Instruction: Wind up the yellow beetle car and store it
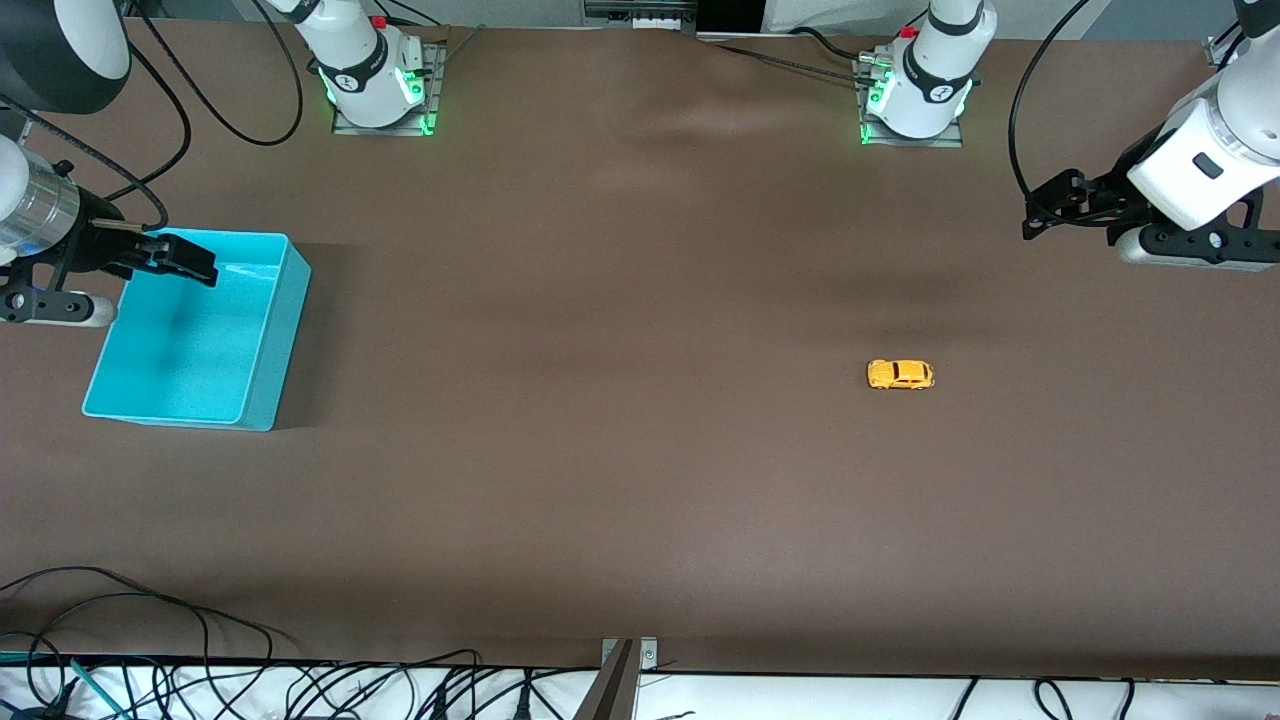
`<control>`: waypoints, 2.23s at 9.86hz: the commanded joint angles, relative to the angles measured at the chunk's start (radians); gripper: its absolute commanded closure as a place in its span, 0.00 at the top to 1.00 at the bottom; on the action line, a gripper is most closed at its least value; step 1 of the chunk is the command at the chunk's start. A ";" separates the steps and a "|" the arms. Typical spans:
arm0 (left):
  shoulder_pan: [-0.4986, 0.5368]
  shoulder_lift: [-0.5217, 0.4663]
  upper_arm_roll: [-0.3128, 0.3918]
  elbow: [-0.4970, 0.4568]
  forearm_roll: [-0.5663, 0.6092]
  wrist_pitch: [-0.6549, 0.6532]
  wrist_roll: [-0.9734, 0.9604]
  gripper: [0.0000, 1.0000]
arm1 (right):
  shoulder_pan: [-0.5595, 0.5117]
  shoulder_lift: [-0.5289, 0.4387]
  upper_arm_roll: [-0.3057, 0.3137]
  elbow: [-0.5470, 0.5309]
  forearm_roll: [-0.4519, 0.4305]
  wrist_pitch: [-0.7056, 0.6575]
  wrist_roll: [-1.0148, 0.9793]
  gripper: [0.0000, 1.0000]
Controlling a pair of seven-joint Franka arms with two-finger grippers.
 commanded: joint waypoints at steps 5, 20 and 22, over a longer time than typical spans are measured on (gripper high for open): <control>0.000 0.014 -0.001 0.032 0.011 -0.024 -0.010 1.00 | -0.005 -0.008 0.001 0.003 -0.002 -0.003 -0.014 1.00; 0.001 0.012 -0.001 0.032 0.011 -0.025 0.000 1.00 | -0.008 0.000 -0.008 0.052 -0.034 -0.042 -0.158 1.00; 0.001 0.014 -0.001 0.032 0.011 -0.025 0.001 1.00 | -0.005 0.000 -0.005 0.045 -0.034 -0.042 -0.106 1.00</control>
